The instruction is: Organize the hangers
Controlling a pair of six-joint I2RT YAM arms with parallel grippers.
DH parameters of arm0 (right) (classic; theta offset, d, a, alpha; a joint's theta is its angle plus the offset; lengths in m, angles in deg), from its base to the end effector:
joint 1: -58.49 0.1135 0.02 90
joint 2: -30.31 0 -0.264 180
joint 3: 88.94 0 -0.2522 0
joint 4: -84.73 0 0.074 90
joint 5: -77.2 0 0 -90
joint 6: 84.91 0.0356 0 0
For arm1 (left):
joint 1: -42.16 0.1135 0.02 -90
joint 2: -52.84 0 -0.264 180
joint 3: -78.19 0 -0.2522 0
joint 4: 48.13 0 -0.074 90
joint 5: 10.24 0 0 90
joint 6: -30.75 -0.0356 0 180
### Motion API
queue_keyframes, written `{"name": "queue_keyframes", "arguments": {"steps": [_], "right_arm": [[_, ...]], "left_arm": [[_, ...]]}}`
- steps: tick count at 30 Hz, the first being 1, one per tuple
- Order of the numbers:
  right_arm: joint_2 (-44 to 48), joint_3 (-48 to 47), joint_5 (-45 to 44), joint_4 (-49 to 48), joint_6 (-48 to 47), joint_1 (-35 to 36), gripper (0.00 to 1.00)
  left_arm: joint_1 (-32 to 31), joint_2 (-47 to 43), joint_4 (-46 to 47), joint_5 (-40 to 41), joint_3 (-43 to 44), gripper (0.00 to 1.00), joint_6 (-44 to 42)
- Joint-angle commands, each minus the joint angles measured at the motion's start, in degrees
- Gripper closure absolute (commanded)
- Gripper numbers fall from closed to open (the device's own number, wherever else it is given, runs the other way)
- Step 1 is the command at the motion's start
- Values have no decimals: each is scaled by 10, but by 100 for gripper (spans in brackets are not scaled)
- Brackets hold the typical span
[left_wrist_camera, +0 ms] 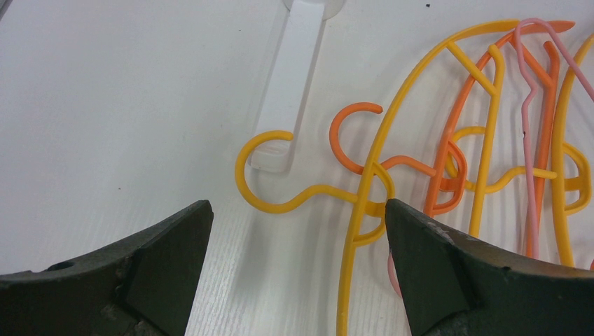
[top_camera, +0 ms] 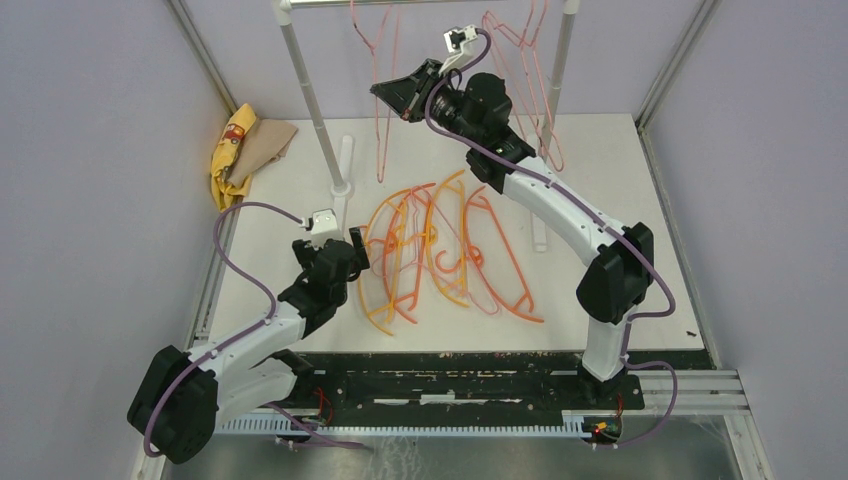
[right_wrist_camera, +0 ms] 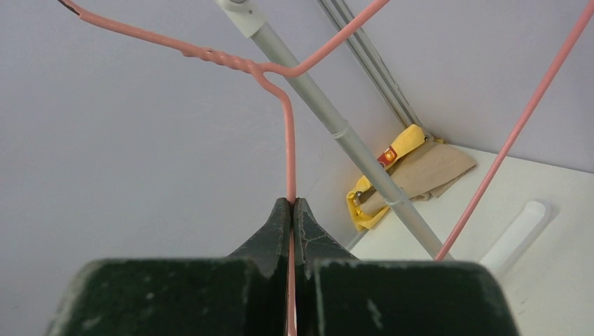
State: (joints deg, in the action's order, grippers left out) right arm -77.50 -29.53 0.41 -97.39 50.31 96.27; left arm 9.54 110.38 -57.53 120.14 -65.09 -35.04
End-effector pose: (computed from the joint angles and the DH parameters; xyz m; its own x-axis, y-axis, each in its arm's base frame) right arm 0.3520 0.2832 0.4486 -0.4041 0.5611 -0.7224 -0.6873 0.3349 0.6446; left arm 0.1821 -0.0892 0.1957 -0.3617 -0.1394 -0.9218 -0.2294 0.9717 -0.0570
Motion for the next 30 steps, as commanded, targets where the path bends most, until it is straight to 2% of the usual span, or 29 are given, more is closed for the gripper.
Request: {"name": "queue_keyframes", "arguments": {"steps": [1,8,30], "right_arm": [[8,-26,-52,-32,4,-2,99],[12,0,-111,-39,38,-27,99],[123,167,-163,-61,77,-108,100]], "left_arm": [[-2,-18,7,7,4,1,26],[-2,-26,5,7,2,1,26],[-2,-26,6,9,0,1,26]]}}
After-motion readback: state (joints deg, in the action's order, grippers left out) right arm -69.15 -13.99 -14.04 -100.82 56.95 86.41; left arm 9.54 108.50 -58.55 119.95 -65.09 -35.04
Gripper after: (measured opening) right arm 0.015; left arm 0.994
